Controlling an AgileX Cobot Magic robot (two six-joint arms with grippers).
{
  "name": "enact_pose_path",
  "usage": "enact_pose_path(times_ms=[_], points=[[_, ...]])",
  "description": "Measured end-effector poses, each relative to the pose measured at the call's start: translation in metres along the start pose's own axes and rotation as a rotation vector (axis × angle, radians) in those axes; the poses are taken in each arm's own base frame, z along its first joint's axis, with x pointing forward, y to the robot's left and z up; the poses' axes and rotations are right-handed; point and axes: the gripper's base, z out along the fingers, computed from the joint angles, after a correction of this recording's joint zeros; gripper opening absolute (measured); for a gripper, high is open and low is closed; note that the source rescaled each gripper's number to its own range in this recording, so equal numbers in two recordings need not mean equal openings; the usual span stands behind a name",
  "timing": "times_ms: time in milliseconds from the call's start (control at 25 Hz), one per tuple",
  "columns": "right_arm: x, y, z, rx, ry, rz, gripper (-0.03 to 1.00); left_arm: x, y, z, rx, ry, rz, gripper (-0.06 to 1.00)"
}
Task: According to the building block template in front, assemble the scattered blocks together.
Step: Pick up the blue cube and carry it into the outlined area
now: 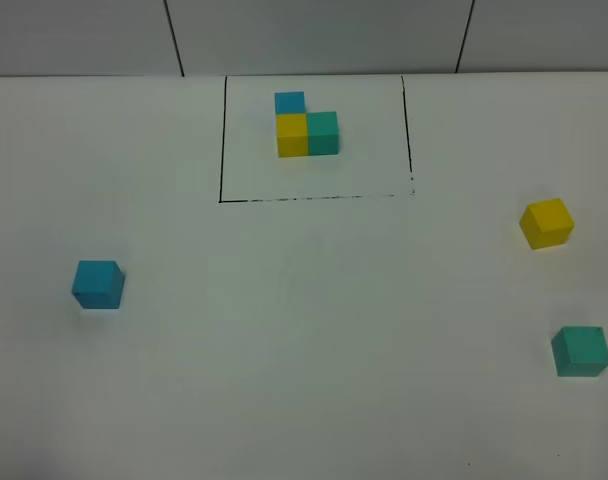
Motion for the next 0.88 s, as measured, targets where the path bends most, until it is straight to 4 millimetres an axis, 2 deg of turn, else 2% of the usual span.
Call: enact_pose_path(times_ms=[880], points=[[0.0000,0.0000,0.0000,0.000,0.000,0.000,0.67,0.0000,0.0000,0.0000,0.000,0.000,-0.005,0.91]])
